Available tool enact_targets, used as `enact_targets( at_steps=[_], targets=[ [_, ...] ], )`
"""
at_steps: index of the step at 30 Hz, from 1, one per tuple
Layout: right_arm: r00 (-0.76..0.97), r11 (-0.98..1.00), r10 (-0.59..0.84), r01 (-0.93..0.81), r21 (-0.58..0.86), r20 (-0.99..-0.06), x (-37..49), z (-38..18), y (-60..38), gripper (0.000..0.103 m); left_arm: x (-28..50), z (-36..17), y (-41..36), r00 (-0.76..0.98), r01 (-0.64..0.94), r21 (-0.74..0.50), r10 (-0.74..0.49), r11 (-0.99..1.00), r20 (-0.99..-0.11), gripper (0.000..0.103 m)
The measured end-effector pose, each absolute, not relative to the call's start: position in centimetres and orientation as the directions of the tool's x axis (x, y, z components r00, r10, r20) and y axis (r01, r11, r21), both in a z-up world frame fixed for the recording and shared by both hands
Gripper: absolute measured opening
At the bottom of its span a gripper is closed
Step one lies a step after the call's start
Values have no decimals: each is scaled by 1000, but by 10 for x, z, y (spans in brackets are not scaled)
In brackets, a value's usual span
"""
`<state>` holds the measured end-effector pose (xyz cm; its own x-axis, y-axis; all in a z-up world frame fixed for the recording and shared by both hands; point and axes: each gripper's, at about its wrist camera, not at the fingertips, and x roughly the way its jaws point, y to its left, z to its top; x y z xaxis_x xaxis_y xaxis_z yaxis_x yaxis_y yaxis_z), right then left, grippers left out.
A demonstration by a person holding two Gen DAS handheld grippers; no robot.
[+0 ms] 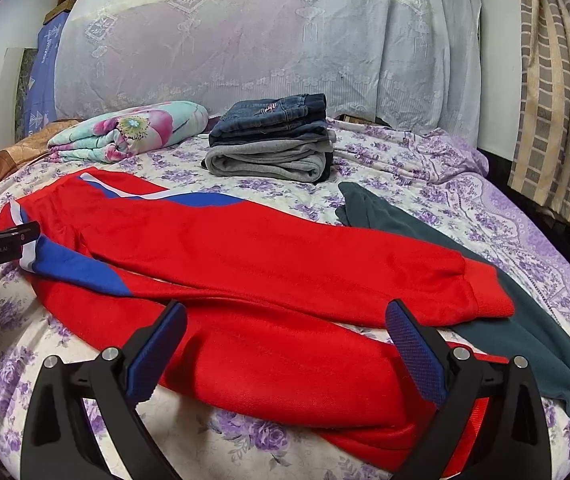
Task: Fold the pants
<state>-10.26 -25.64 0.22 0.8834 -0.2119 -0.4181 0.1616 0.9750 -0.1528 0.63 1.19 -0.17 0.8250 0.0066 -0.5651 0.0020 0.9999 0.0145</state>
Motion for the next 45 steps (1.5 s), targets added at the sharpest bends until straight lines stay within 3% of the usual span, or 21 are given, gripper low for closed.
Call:
enact_targets(
  at_steps=[45],
  targets=[
    [869,983,-180,151,-100,-461,-100,1,-262,100,5,-7,15,818,-1,-34,-18,999,-575,99]
  ],
)
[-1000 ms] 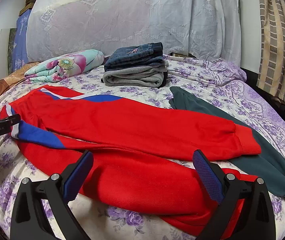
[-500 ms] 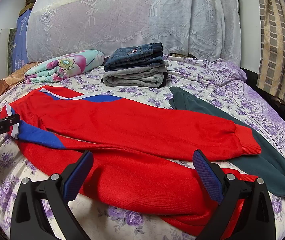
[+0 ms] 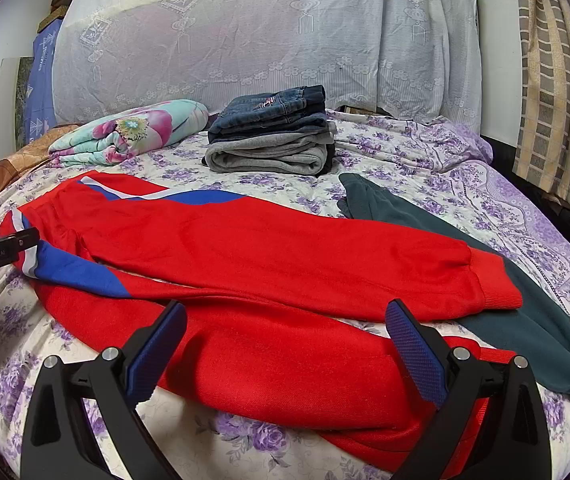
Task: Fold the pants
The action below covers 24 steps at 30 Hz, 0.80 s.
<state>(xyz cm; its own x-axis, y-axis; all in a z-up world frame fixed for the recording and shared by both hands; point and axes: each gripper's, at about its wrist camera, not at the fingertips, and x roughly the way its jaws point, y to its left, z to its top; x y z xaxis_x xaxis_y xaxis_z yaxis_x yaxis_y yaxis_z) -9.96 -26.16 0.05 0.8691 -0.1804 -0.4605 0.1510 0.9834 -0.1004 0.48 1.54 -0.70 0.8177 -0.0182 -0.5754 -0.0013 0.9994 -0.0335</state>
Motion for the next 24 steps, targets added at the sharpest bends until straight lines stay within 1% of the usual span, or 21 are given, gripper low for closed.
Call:
enact_targets(
  at_steps=[17,21,24],
  targets=[
    [866,986,-164,144,-78,-472,-99,-1,-263,100,14,-13,30,782,0,-131,-81,991,-618,99],
    [864,992,-119,126,-19,-489,-100,-2,-271,100,16,-15,34,773,1,-160,-102,987,-626,99],
    [855,990,-66,122,76,-514,-100,-1,-290,100,15,-16,39,771,6,-197,-130,980,-623,99]
  ],
)
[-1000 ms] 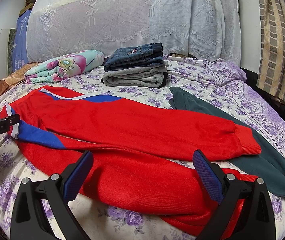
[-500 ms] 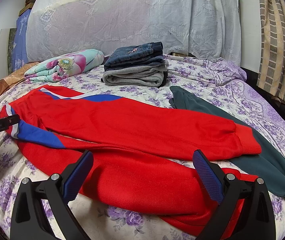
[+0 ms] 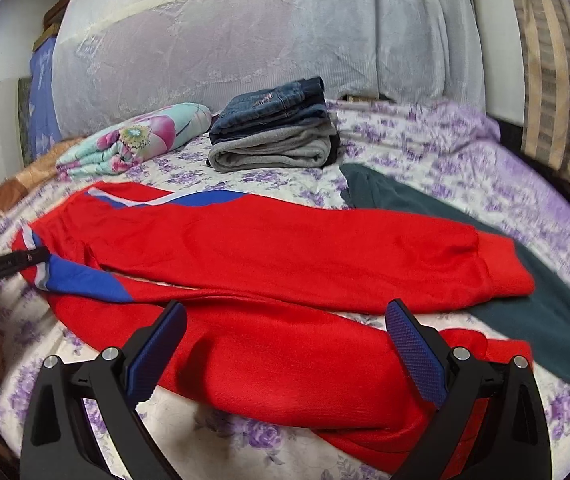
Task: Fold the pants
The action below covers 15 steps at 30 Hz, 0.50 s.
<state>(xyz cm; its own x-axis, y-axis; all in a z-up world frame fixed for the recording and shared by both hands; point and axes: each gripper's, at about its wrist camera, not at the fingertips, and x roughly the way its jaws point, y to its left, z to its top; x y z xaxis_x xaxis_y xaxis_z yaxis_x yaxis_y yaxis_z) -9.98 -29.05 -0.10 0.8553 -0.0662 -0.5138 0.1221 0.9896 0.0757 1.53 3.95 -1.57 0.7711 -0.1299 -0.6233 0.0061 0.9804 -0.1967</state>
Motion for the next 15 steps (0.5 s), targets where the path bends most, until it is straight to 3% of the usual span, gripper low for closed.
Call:
enact_targets(
  at_steps=[7,10,15],
  targets=[
    [861,894,109,134,428,-497,-127,-2,-383,100,16,-19,47,759,19,-263,-185,965,-624,99],
    [851,853,89,203,482,-517,-138,-2,-413,100,17,-19,46,757,18,-260,-183,965,-627,99],
    [864,847,141,148,511,-483,-128,25,-423,100,16,-18,44,758,13,-237,-164,972,-631,99]
  ],
)
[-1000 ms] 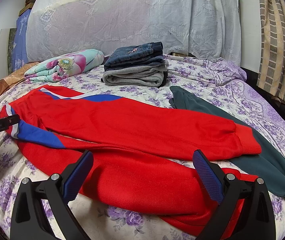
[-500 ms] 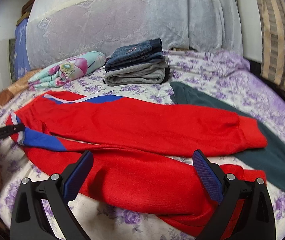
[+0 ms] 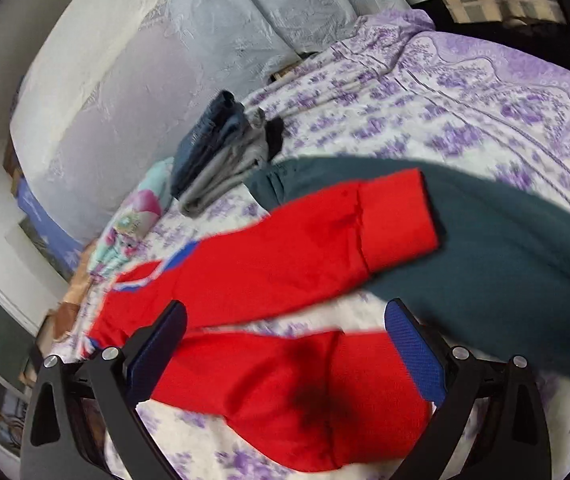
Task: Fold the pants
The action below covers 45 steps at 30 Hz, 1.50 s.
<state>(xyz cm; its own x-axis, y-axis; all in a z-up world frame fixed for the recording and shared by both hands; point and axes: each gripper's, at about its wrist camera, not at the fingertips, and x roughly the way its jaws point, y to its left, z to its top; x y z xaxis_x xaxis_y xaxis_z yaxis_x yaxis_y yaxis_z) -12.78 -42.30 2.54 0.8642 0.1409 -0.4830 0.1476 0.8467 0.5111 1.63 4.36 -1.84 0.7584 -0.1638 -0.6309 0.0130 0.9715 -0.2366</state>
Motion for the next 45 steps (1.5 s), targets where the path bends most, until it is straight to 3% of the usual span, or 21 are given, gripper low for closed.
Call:
enact_targets(
  at_steps=[3,6,13,17,18,20,22,23,25,27,28,29,30,31,32,34,37,42,45],
  targets=[
    [859,902,191,38,430,-476,-91,55,-394,100,19,-19,41,751,8,-218,-149,976,-643,99],
    [804,924,277,-73,375,-526,-20,66,-356,100,20,-20,40,746,5,-208,-142,978,-650,99],
    [633,924,200,133,360,-748,102,15,-360,100,20,-21,44,749,14,-241,-170,970,-640,99],
    [622,866,234,215,450,-747,103,-13,-397,98,22,-22,43,743,19,-239,-174,971,-646,99],
    [627,847,241,237,476,-741,103,-16,-409,95,23,-22,43,741,20,-239,-175,971,-648,99],
    [620,848,175,300,437,-765,106,-16,-428,65,23,-22,44,741,21,-240,-176,971,-648,99],
    [588,878,109,321,355,-802,110,-13,-448,55,22,-22,44,743,24,-252,-185,967,-643,99],
    [575,886,69,340,315,-815,111,-11,-459,44,22,-22,46,745,25,-261,-193,965,-639,99],
    [562,886,-56,409,218,-825,105,-2,-495,33,21,-21,47,747,28,-269,-199,963,-635,99],
    [525,858,-245,509,70,-815,95,10,-533,31,21,-21,47,748,28,-270,-199,963,-633,99],
    [456,810,-398,583,-71,-796,90,16,-553,38,21,-21,47,748,28,-269,-199,963,-633,99],
    [359,717,-573,655,-238,-737,83,21,-576,77,21,-21,47,748,28,-270,-199,963,-633,99],
    [282,627,-688,695,-352,-669,78,25,-593,94,21,-21,47,749,29,-270,-200,962,-632,99],
    [216,546,-767,715,-436,-604,66,29,-618,100,21,-21,47,749,29,-271,-201,962,-632,99],
    [206,538,-767,722,-435,-607,57,31,-631,100,21,-21,48,749,30,-273,-202,962,-631,99],
    [314,606,-683,747,-272,-659,24,46,-648,96,21,-22,48,749,30,-271,-201,962,-632,99],
    [622,806,-398,588,66,-674,-17,64,-613,96,22,-22,45,746,24,-255,-187,967,-639,99],
    [776,939,-179,318,129,-605,-59,65,-506,96,22,-22,47,745,25,-268,-197,963,-637,99],
    [766,968,-2,164,192,-642,-67,45,-458,96,22,-23,48,744,25,-271,-199,962,-637,99]
  ],
)
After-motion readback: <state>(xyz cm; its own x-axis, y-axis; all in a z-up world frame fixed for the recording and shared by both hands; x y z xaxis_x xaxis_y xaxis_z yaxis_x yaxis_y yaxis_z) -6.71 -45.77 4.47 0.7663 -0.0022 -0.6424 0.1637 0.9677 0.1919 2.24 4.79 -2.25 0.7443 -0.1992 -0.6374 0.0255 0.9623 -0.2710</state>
